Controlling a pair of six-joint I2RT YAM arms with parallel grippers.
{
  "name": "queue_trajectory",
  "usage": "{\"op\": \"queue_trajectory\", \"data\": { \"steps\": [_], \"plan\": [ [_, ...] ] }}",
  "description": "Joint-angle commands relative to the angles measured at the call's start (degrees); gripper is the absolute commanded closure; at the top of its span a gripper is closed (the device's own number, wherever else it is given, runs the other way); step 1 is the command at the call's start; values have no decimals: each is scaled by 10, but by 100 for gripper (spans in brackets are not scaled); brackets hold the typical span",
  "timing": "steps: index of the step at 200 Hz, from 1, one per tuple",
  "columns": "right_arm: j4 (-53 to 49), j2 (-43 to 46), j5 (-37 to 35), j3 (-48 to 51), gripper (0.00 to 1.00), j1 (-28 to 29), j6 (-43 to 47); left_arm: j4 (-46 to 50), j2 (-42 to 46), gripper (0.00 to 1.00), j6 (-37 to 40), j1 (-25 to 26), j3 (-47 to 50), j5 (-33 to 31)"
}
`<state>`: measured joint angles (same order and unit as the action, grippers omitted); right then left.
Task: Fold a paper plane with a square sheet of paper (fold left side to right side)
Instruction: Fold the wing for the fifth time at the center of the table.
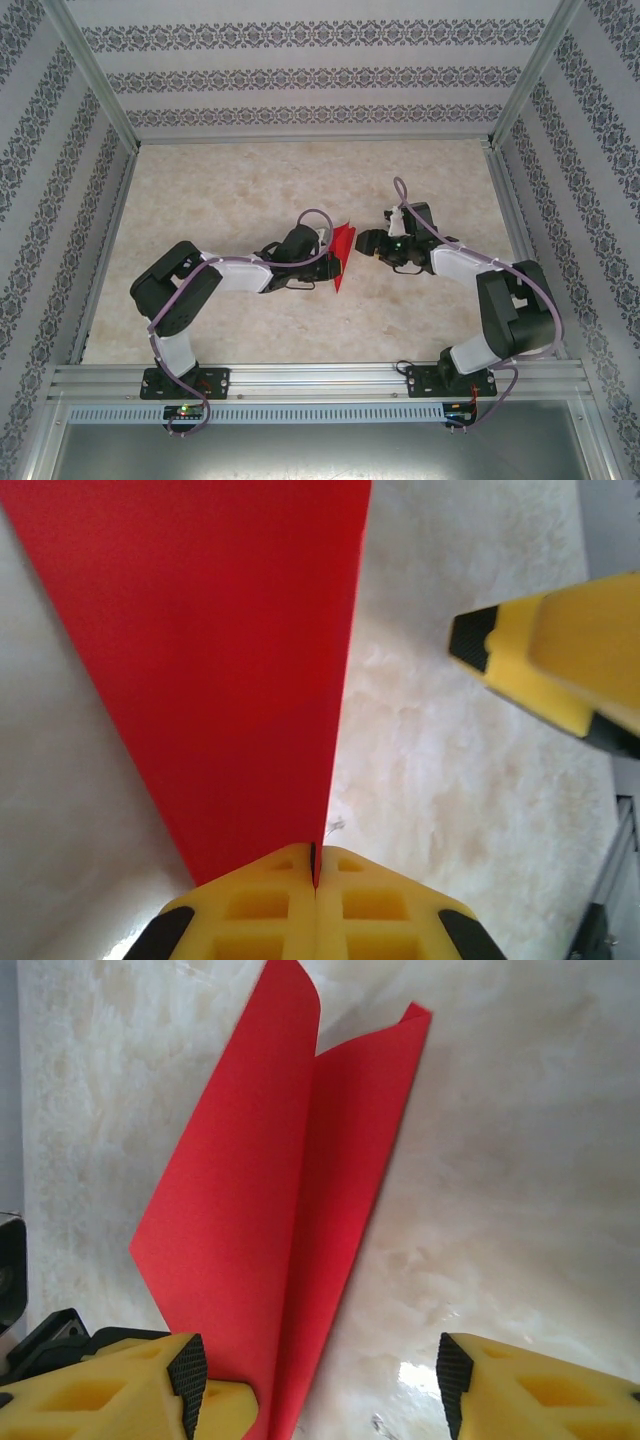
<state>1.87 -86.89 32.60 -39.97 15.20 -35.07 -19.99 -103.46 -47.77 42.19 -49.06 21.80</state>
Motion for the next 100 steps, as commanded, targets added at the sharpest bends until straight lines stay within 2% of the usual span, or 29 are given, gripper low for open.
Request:
{"op": "queue_trajectory", "data": {
  "steps": [1, 100],
  "plan": [
    [41, -21, 7, -11, 40, 18, -22, -78, -7, 98, -42, -12, 17, 25],
    [72, -74, -7, -22, 45, 40, -43, -152, -51, 100, -84, -16, 34, 39]
  ]
}}
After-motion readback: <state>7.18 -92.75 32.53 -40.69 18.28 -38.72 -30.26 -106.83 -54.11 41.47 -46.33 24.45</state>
